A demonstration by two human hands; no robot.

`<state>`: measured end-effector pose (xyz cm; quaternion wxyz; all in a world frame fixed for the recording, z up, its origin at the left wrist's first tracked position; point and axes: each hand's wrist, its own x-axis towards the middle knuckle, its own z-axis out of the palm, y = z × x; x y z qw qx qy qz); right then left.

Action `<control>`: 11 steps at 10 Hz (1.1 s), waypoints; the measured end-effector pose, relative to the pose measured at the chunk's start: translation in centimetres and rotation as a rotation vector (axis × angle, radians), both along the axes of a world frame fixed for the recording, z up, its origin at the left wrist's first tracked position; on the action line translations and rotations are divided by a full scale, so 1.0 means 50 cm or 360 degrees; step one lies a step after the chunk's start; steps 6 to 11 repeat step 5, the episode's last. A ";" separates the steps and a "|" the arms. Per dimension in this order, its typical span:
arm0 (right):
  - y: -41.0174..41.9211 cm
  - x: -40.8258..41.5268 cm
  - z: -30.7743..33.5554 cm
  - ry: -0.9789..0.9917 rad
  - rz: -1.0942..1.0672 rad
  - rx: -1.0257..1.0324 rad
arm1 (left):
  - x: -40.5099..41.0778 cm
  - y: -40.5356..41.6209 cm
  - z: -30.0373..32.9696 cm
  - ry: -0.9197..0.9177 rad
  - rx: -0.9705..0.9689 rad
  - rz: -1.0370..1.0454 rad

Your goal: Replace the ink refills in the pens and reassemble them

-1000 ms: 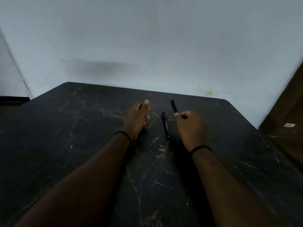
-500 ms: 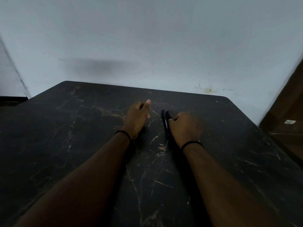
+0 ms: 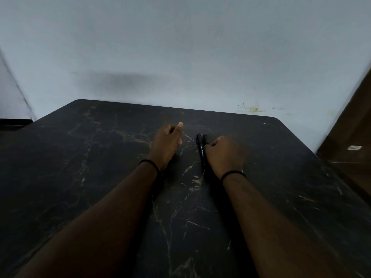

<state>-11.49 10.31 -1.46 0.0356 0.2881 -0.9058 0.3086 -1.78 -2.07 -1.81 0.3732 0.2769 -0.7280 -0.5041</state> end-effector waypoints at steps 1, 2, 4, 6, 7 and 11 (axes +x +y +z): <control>0.004 -0.007 -0.001 0.0000 -0.0043 -0.0088 | -0.001 -0.001 -0.004 -0.0055 -0.0062 -0.0001; 0.016 -0.020 -0.003 -0.0029 -0.0093 -0.0229 | -0.009 0.009 -0.013 -0.0316 -0.0452 0.0049; 0.045 -0.047 -0.004 -0.0041 -0.0214 -0.0388 | -0.023 0.031 -0.017 -0.0477 -0.0784 0.0074; 0.064 -0.061 -0.007 0.0043 -0.0295 -0.0493 | -0.018 0.027 -0.014 -0.0485 -0.0788 0.0141; 0.064 -0.061 -0.007 0.0043 -0.0295 -0.0493 | -0.018 0.027 -0.014 -0.0485 -0.0788 0.0141; 0.064 -0.061 -0.007 0.0043 -0.0295 -0.0493 | -0.018 0.027 -0.014 -0.0485 -0.0788 0.0141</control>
